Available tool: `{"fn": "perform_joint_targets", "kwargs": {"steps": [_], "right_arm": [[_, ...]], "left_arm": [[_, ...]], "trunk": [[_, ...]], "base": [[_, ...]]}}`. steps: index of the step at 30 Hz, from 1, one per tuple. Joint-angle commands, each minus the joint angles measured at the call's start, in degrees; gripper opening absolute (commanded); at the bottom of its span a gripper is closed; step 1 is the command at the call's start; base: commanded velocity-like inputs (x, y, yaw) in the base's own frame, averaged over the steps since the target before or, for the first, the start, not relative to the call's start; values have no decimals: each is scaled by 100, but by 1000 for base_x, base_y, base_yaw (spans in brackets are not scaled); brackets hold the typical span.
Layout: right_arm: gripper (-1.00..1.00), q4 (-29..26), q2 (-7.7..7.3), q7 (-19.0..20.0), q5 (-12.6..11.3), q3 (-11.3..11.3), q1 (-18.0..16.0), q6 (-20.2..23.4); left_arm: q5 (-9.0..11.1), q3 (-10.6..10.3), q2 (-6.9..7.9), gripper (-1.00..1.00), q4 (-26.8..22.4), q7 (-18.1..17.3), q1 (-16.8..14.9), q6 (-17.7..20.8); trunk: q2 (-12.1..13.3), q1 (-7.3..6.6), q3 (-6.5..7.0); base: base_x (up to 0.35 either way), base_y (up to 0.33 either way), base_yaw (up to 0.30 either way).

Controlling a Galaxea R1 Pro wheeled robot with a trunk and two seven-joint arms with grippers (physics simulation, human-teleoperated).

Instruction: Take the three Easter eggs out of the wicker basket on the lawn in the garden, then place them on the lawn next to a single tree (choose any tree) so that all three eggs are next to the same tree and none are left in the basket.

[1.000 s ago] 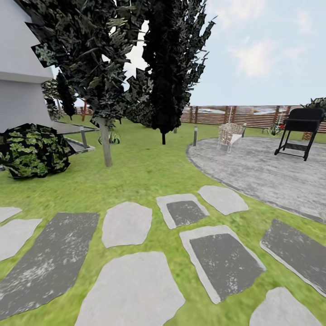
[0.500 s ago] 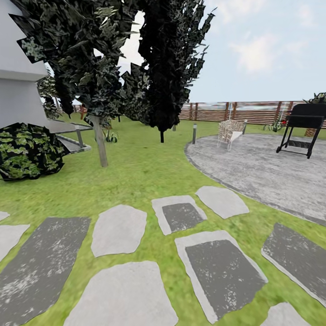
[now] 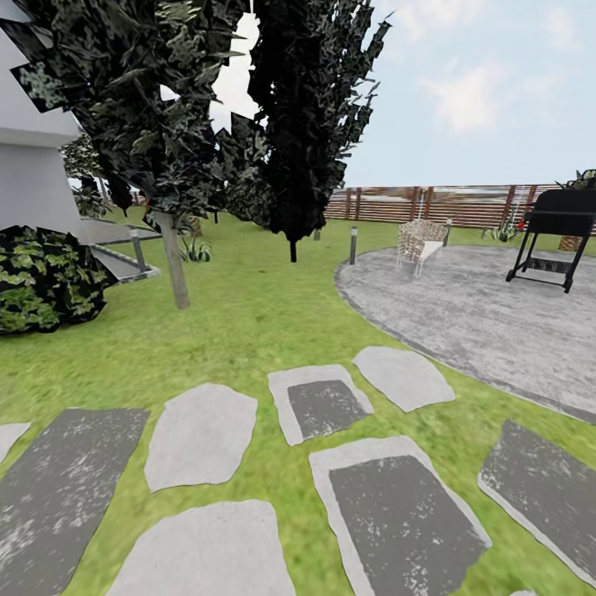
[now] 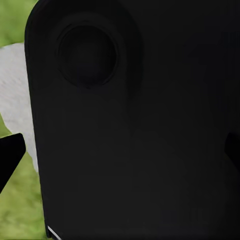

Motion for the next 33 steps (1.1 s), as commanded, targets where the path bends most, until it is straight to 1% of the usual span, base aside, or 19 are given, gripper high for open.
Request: {"fn": "perform_joint_targets", "kwargs": {"steps": [1, 33], "right_arm": [[100, 5, 1, 3, 1, -2, -5, -19], [100, 14, 1, 3, -3, -4, -4, -19]], "left_arm": [[15, 8, 2, 100, -9, -19, 2, 7], [15, 8, 2, 100, -9, -21, 2, 7]], "trunk": [[-2, 3, -5], [-2, 3, -5]], "base": [[282, -180, 0], [282, -180, 0]]}}
